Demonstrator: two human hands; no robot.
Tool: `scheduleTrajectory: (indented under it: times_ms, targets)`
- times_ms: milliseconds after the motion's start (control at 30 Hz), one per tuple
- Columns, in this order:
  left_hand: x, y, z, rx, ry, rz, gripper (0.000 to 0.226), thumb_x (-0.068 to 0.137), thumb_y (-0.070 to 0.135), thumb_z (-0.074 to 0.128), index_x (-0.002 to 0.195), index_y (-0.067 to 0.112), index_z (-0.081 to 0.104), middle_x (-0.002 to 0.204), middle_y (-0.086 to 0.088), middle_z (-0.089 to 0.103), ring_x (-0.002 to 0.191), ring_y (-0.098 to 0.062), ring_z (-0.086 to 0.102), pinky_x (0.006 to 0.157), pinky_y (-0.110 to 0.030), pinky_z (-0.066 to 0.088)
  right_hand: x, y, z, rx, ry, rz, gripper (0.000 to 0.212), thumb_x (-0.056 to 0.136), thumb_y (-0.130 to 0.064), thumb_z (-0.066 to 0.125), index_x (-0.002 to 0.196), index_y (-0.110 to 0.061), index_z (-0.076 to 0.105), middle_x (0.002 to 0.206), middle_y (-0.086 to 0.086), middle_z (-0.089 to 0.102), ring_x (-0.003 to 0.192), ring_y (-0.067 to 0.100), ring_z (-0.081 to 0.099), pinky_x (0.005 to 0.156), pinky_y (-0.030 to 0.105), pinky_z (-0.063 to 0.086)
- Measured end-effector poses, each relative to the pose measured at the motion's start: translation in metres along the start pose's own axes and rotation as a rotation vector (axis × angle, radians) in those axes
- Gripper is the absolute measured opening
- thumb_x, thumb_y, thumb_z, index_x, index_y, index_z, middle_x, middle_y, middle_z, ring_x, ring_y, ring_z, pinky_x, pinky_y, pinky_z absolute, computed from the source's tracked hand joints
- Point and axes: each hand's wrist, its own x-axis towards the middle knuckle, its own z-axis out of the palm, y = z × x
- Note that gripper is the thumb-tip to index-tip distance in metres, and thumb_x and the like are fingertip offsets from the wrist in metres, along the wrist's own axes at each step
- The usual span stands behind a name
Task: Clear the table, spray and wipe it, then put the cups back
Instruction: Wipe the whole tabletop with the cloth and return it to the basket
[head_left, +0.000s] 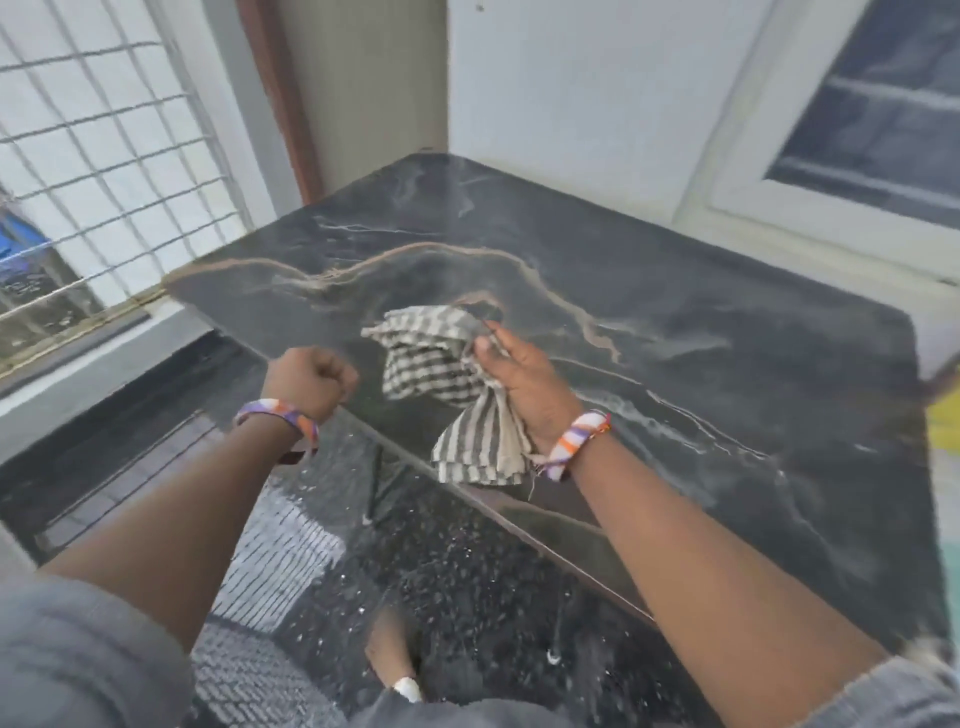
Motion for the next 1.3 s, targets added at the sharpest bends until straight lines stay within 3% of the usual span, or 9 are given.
scheduleTrajectory:
  times_ms: [167, 233, 333, 533, 633, 700, 800, 1100, 1300]
  targets:
    - [-0.021, 0.083, 0.062, 0.02, -0.196, 0.28, 0.023, 0.079, -0.004, 0.05, 0.086, 0.001, 0.071, 0.087, -0.02, 0.072, 0.09, -0.03, 0.065, 0.084, -0.032, 0.048, -0.041, -0.007, -0.081, 0.243, 0.351, -0.047, 0.036, 0.09, -0.019, 0.054, 0.125, -0.01, 0.055, 0.109, 0.007, 0.066, 0.107, 0.024, 0.059, 0.105, 0.045, 0.041]
    - [-0.026, 0.109, 0.086, 0.038, -0.25, 0.355, 0.024, 0.078, -0.004, 0.05, 0.086, 0.002, 0.072, 0.092, -0.022, 0.072, 0.093, -0.035, 0.065, 0.082, -0.032, 0.048, -0.055, -0.01, -0.114, 0.323, 0.47, -0.103, 0.025, 0.094, -0.015, 0.05, 0.117, -0.011, 0.059, 0.101, 0.004, 0.068, 0.094, 0.02, 0.063, 0.098, 0.043, 0.046]
    - [-0.03, 0.148, 0.125, 0.08, -0.314, 0.46, 0.022, 0.08, -0.003, 0.052, 0.089, 0.003, 0.072, 0.096, -0.019, 0.072, 0.097, -0.031, 0.065, 0.084, -0.025, 0.044, -0.073, -0.015, -0.164, 0.319, 0.639, -0.237, 0.023, 0.094, -0.013, 0.05, 0.114, -0.017, 0.061, 0.109, 0.005, 0.066, 0.103, 0.022, 0.06, 0.099, 0.04, 0.046]
    - [-0.021, 0.211, 0.194, 0.134, -0.422, 0.613, 0.028, 0.078, -0.006, 0.049, 0.09, 0.006, 0.073, 0.098, -0.017, 0.073, 0.097, -0.031, 0.066, 0.088, -0.029, 0.047, -0.071, -0.003, -0.225, -0.491, 0.879, -0.222, 0.041, 0.096, -0.023, 0.043, 0.136, -0.018, 0.045, 0.143, 0.003, 0.045, 0.134, 0.019, 0.04, 0.113, 0.033, 0.029]
    - [-0.003, 0.236, 0.23, 0.186, -0.451, 0.664, 0.032, 0.077, -0.005, 0.048, 0.09, 0.011, 0.073, 0.099, -0.016, 0.072, 0.094, -0.033, 0.064, 0.084, -0.03, 0.048, -0.049, 0.014, -0.257, -1.084, 0.658, 0.2, 0.05, 0.094, -0.039, 0.03, 0.143, -0.031, 0.03, 0.155, 0.003, 0.024, 0.144, 0.029, 0.016, 0.118, 0.049, 0.01]
    - [0.008, 0.252, 0.251, 0.201, -0.463, 0.709, 0.034, 0.076, -0.006, 0.045, 0.09, 0.009, 0.072, 0.102, -0.018, 0.069, 0.096, -0.035, 0.062, 0.082, -0.028, 0.045, -0.035, 0.021, -0.276, -1.133, 0.564, 0.423, 0.047, 0.096, -0.04, 0.025, 0.143, -0.044, 0.019, 0.159, -0.006, 0.006, 0.146, 0.03, -0.006, 0.113, 0.056, -0.008]
    - [0.026, 0.277, 0.285, 0.211, -0.493, 0.764, 0.032, 0.076, -0.007, 0.046, 0.091, 0.006, 0.071, 0.11, -0.017, 0.064, 0.104, -0.034, 0.059, 0.091, -0.028, 0.042, -0.006, 0.015, -0.312, -1.159, 0.678, 0.448, 0.048, 0.097, -0.039, 0.024, 0.144, -0.045, 0.014, 0.159, -0.006, 0.0, 0.145, 0.031, -0.014, 0.11, 0.059, -0.016]
    - [0.058, 0.337, 0.373, 0.205, -0.607, 0.871, 0.029, 0.076, -0.006, 0.048, 0.089, 0.008, 0.07, 0.113, -0.012, 0.061, 0.105, -0.03, 0.059, 0.095, -0.035, 0.047, 0.052, -0.015, -0.462, -1.024, 1.025, 0.692, 0.049, 0.097, -0.043, 0.021, 0.145, -0.042, 0.011, 0.159, -0.004, -0.003, 0.145, 0.035, -0.01, 0.111, 0.063, -0.009]
    - [0.054, 0.347, 0.383, 0.206, -0.619, 0.922, 0.028, 0.08, -0.004, 0.047, 0.092, 0.008, 0.069, 0.118, -0.01, 0.058, 0.105, -0.03, 0.058, 0.093, -0.041, 0.048, 0.057, -0.022, -0.492, -0.926, 1.183, 0.742, 0.049, 0.098, -0.041, 0.024, 0.145, -0.035, 0.015, 0.151, 0.013, 0.024, 0.131, 0.042, 0.031, 0.105, 0.05, 0.027]
